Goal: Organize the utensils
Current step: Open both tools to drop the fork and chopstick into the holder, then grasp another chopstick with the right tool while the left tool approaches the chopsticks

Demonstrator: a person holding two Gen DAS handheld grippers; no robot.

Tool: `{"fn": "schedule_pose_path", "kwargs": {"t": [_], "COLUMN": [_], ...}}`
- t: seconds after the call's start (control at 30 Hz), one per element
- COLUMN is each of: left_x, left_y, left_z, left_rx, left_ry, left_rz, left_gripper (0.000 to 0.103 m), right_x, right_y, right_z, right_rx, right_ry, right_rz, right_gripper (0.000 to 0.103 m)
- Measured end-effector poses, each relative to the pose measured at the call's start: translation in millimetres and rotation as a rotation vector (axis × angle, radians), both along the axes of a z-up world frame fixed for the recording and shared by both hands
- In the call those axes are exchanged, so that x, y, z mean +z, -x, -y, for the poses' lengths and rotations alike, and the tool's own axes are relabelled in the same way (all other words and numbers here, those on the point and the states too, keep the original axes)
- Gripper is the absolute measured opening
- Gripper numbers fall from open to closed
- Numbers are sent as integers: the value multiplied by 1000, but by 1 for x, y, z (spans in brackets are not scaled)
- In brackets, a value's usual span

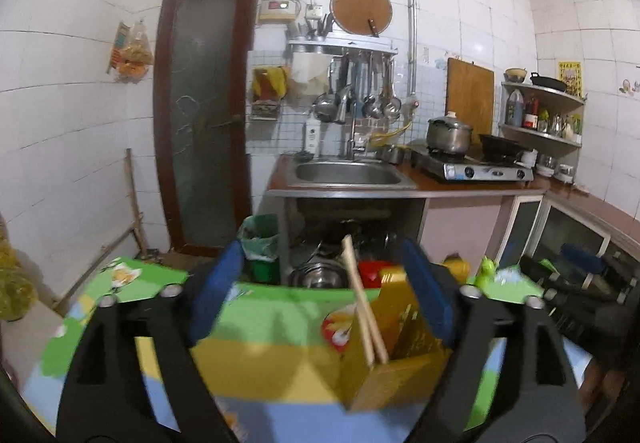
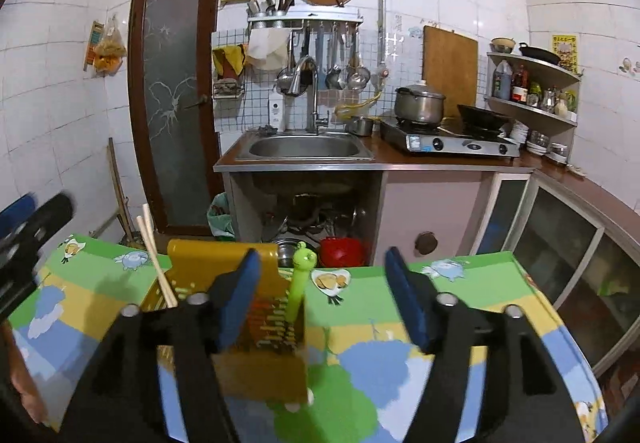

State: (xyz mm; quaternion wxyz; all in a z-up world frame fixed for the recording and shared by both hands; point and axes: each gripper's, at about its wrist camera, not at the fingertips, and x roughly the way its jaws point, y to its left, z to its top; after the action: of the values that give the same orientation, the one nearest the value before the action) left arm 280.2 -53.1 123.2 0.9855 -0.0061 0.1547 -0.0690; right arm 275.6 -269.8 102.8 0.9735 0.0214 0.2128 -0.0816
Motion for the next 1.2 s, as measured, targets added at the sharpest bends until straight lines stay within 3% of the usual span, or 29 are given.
{"fn": "schedule_pose_path", "kwargs": {"t": [0.03, 0.17, 0.4, 0.7, 1.0, 1.1, 1.17, 1.2], "left_x": [0, -13, -67, -144, -175, -179, -182, -183], "left_y": [6, 46, 85, 103, 109, 104, 101, 100], "left_z": [-4, -24, -45, -50, -50, -55, -57, -58], "left_rx": [3, 7, 6, 54, 65, 75, 79, 81], "left_ry": [0, -19, -3, -61, -118, -100, -88, -81], "left_rz": [-7, -60, -237, -406, -467, -492, -515, -524], "left_gripper": [95, 98, 98, 98, 98, 98, 98, 98], "right_x": [2, -5, -53, -133, -156, -157, -162, -164], "right_y": [9, 52, 105, 124, 119, 116, 111, 110], "right_z": [1, 3, -4, -26, -49, -57, -64, -66], "right_rx": [0, 16, 42, 79, 80, 87, 102, 108], "right_ry": [0, 5, -7, -59, -47, -41, -37, -41], "right_rz": [0, -34, -138, -324, -398, -413, -447, -456], "right_gripper": [73, 82, 84, 84, 83, 72, 56, 53]}}
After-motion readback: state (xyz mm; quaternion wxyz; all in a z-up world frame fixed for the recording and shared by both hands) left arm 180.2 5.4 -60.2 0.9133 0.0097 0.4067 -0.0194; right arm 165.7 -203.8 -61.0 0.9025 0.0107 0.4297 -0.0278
